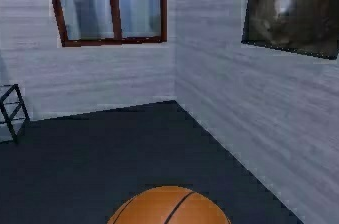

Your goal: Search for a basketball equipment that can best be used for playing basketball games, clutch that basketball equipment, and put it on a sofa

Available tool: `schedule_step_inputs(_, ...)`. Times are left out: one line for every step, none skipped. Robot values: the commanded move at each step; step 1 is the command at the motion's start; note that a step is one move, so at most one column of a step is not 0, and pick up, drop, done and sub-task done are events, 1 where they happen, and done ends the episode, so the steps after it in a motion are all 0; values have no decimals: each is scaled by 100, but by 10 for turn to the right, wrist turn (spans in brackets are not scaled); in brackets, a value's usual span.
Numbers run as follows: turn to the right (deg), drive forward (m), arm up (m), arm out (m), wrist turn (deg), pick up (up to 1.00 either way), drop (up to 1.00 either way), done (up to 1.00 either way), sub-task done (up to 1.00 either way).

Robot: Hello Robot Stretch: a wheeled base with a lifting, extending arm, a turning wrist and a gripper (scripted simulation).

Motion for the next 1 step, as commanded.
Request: schedule_step_inputs(450,0,0,0,0,0,0,0,0)
